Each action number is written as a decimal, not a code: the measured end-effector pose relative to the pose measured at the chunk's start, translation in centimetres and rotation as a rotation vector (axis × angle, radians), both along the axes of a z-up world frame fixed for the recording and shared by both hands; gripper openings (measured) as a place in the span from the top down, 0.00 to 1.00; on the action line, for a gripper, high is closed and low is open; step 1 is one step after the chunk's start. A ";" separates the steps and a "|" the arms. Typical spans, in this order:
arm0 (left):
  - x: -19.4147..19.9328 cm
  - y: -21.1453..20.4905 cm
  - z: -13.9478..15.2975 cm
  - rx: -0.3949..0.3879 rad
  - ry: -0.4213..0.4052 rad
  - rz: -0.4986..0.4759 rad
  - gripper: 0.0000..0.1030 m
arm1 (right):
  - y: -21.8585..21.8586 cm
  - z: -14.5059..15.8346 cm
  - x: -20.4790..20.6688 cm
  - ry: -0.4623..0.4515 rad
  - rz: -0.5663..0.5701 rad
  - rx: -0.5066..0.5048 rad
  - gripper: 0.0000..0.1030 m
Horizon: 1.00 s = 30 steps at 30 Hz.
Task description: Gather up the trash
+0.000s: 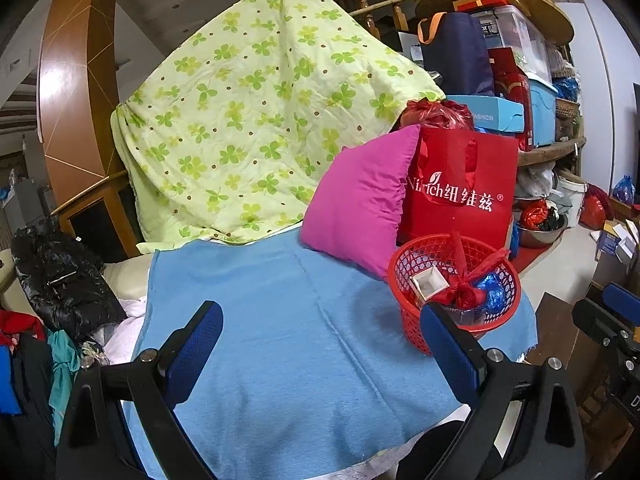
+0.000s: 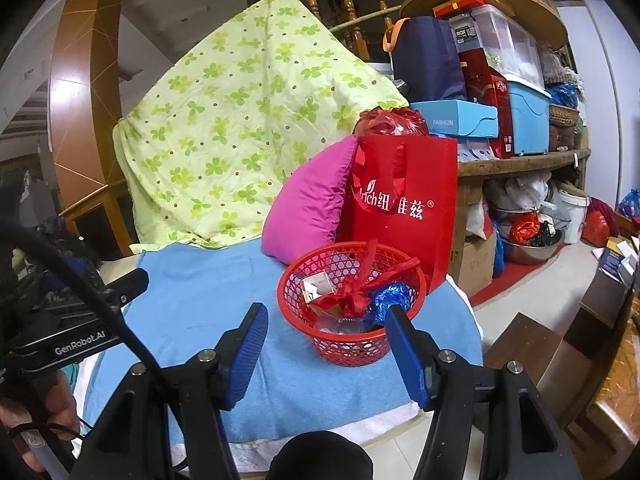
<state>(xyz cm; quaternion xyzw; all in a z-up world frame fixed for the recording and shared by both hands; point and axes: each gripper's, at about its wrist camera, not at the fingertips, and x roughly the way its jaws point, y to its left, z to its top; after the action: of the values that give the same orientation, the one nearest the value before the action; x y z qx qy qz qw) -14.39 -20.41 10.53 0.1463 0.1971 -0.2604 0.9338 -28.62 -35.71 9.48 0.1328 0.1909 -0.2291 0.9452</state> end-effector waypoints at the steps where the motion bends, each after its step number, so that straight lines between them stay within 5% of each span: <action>1: 0.1 0.1 0.0 -0.002 0.002 0.002 0.04 | 0.0 0.0 0.0 0.000 0.001 0.000 0.37; 30: 0.4 0.4 -0.3 -0.014 0.013 0.008 0.04 | 0.4 0.8 0.2 -0.010 -0.007 -0.007 0.37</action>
<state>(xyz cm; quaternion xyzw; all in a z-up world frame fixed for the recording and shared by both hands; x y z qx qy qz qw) -13.96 -20.04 10.27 0.1372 0.2021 -0.2588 0.9345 -28.46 -35.26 10.25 0.1315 0.1848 -0.2323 0.9458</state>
